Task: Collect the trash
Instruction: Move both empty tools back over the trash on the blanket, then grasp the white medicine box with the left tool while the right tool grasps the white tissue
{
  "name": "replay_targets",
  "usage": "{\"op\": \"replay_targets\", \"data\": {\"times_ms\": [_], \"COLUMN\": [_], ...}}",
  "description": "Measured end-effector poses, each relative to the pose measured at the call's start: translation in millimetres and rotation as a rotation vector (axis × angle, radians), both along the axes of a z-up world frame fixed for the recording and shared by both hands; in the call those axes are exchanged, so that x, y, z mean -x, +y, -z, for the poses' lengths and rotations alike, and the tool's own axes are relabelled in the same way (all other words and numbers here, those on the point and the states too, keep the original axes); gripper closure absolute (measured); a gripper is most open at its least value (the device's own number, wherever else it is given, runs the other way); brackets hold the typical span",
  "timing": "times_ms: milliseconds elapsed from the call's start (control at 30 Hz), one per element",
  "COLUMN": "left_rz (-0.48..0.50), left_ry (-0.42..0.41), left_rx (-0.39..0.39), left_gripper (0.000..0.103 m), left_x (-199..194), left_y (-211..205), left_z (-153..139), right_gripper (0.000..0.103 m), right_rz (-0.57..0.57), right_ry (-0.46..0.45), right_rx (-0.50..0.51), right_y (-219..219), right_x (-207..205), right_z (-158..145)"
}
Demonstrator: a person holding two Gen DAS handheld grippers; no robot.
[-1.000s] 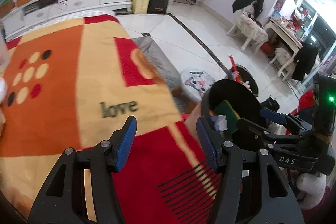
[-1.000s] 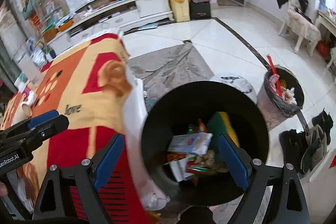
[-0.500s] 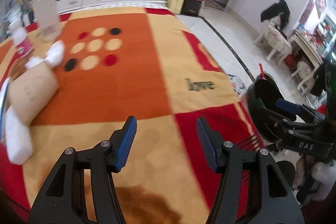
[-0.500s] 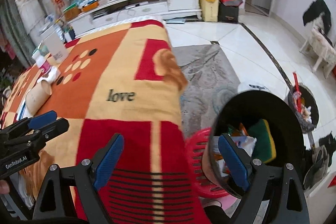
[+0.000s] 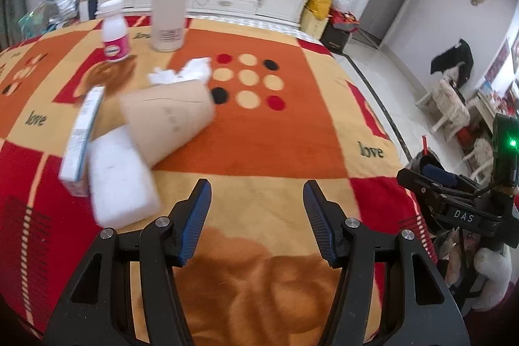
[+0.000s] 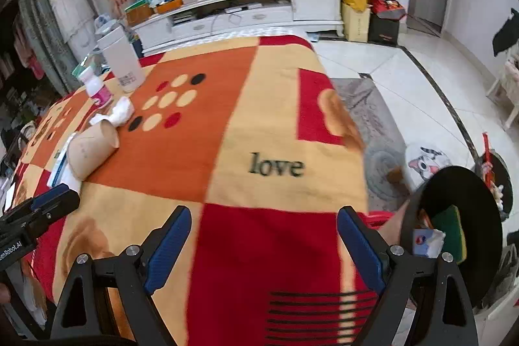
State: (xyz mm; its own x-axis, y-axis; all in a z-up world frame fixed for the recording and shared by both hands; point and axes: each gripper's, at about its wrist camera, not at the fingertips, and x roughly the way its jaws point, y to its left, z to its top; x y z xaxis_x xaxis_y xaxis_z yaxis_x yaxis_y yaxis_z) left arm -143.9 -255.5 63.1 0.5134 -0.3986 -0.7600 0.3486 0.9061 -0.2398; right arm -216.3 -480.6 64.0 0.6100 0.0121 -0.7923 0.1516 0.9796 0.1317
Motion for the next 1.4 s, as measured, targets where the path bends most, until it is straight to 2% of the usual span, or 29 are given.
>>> {"op": "replay_targets", "data": {"times_ms": [300,567,800,1100,1233,1333,1400], "left_rz": [-0.082,-0.168,-0.2,-0.231,-0.232,-0.224,-0.209], "left_ry": [0.012,0.082,0.088,0.102,0.127,0.138,0.142], "left_rx": [0.005,0.013,0.019,-0.068,-0.066,-0.053,-0.052], "left_gripper": [0.045,0.045,0.045,0.045,0.045,0.049,0.067], "left_x": [-0.1,-7.4,-25.8,-83.1,-100.3,-106.2,-108.8], "left_y": [61.5,115.7,131.6,132.5,136.8,143.0,146.0], "left_z": [-4.2,12.4,16.6,31.5,41.1,40.7,39.9], "right_gripper": [0.013,0.013,0.013,0.013,0.013,0.013,0.013], "right_rz": [-0.074,-0.201,-0.282,-0.35,-0.357,-0.381,-0.385], "right_ry": [-0.002,-0.007,0.036,0.052,0.047,0.036,0.029], "right_rx": [-0.012,-0.048,-0.081,-0.103,-0.123,-0.112,-0.094], "right_y": [33.1,70.4,106.4,147.1,164.3,183.0,191.0], "right_x": [-16.1,-27.1,-46.2,-77.3,-93.9,-107.2,-118.2], "right_z": [-1.3,0.8,9.0,13.1,8.3,3.8,1.1]}}
